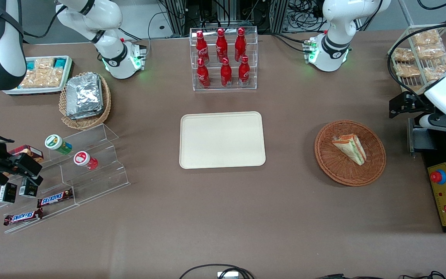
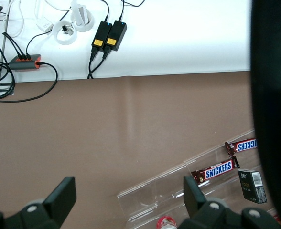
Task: Place sandwich from basket to tray
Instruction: 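Move the left gripper toward the wicker basket holding the sandwich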
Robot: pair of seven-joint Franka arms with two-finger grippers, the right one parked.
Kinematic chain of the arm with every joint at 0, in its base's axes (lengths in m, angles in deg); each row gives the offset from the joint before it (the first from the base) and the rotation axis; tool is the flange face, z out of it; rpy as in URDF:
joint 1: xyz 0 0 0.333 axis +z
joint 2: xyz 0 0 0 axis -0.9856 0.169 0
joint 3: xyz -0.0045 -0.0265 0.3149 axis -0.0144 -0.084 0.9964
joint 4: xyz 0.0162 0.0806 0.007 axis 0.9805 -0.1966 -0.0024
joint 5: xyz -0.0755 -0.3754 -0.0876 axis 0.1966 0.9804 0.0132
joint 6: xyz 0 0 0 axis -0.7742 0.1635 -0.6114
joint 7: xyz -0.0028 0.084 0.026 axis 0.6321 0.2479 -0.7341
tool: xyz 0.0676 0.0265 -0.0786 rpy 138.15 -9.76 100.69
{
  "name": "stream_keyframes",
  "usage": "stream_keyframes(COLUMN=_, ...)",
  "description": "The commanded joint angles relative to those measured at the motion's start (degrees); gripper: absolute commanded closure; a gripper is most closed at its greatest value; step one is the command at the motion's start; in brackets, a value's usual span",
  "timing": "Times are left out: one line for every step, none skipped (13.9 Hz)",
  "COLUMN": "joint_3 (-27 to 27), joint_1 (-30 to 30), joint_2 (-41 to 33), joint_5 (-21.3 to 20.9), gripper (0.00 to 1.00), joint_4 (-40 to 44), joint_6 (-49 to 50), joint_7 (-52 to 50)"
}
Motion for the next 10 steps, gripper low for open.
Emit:
stream_keyframes(joint_3=0.31, joint_1=0.03, joint_2=-0.65, joint_5=0.82, gripper=0.0, joint_4=-0.22, joint_6=-0.11, joint_7=0.36)
stream_keyframes(joint_3=0.31, joint_1=0.03, joint_2=-0.57, joint_5=0.82, gripper=0.0, joint_4=-0.13, joint_6=-0.11, joint_7=0.18)
stream_keyframes(joint_3=0.31, joint_1=0.03, joint_2=-0.39, joint_5=0.73, gripper=0.0, joint_4=0.04, joint_6=-0.2, joint_7=0.27)
stream_keyframes(joint_3=0.31, joint_1=0.03, joint_2=-0.13, joint_5=0.29, gripper=0.0, joint_4=-0.04, joint_6=-0.2, joint_7=0.27)
stream_keyframes(joint_3=0.39, joint_1=0.03, joint_2=-0.04, joint_5=-0.06, gripper=0.0, joint_4=-0.48, joint_6=-0.37, joint_7=0.18)
stream_keyframes(joint_3=0.4, joint_1=0.03, joint_2=0.39, joint_5=-0.15, gripper=0.0, joint_4=-0.92, joint_6=-0.46, joint_7=-0.6)
stream_keyframes(joint_3=0.4, joint_1=0.03, joint_2=0.4, joint_5=-0.24, gripper=0.0, joint_4=-2.66, joint_6=-1.33, joint_7=-2.09)
stream_keyframes(joint_3=0.48, joint_1=0.12, joint_2=-0.04, joint_5=-0.33, gripper=0.0, joint_4=-4.94, joint_6=-2.91, joint_7=-3.06)
stream_keyframes(joint_3=0.48, joint_1=0.12, joint_2=-0.48, joint_5=-0.33, gripper=0.0, joint_4=-7.49, joint_6=-4.58, joint_7=-4.55)
stream_keyframes(joint_3=0.48, joint_1=0.12, joint_2=-0.83, joint_5=-0.5, gripper=0.0, joint_4=-9.95, joint_6=-6.16, joint_7=-6.39)
